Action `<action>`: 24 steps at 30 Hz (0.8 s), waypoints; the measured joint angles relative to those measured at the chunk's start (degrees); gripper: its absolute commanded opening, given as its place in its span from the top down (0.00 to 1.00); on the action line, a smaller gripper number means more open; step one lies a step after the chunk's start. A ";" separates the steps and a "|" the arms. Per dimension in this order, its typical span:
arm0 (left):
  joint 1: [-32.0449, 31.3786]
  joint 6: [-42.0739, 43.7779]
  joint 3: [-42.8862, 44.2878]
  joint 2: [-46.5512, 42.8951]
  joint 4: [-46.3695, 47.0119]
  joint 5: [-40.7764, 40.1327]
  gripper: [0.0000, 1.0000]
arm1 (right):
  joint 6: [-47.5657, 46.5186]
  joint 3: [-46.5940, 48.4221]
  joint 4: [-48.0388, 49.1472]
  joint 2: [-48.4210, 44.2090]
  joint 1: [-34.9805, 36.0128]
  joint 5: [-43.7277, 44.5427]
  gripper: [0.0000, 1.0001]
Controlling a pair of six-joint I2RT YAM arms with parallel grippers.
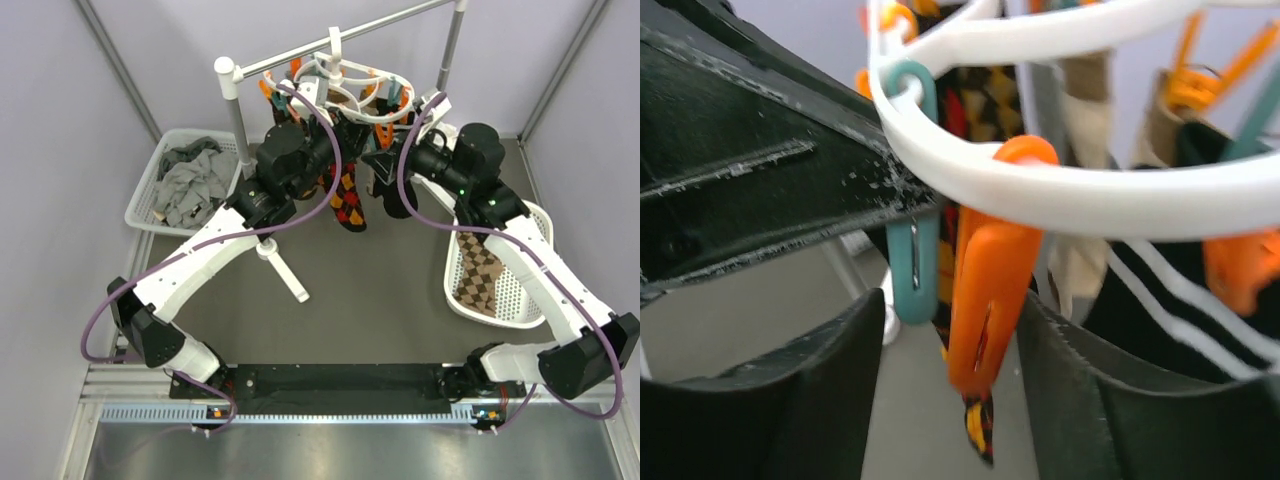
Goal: Clip the socks to the hanger
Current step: Open the clamp at the hanger, then pick up the sock from the bin.
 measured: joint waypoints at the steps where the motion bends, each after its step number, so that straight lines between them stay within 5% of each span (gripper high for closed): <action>1: 0.00 0.24 -0.39 0.00 0.33 -0.35 0.89 | -0.02 -0.02 -1.14 -0.31 -0.02 1.05 0.38; 7: 0.04 2.08 -1.75 -0.02 1.11 -2.03 0.86 | -0.52 -0.04 -11.15 -4.57 -0.07 9.14 0.25; 13: 0.07 3.28 -2.95 -0.09 2.40 -2.99 0.85 | -0.50 -0.04 -24.52 -9.07 -1.75 18.71 0.23; 24: 0.04 4.24 -3.69 -0.66 3.13 -3.30 0.85 | 4.33 -6.69 -39.12 -10.43 -23.08 27.34 0.29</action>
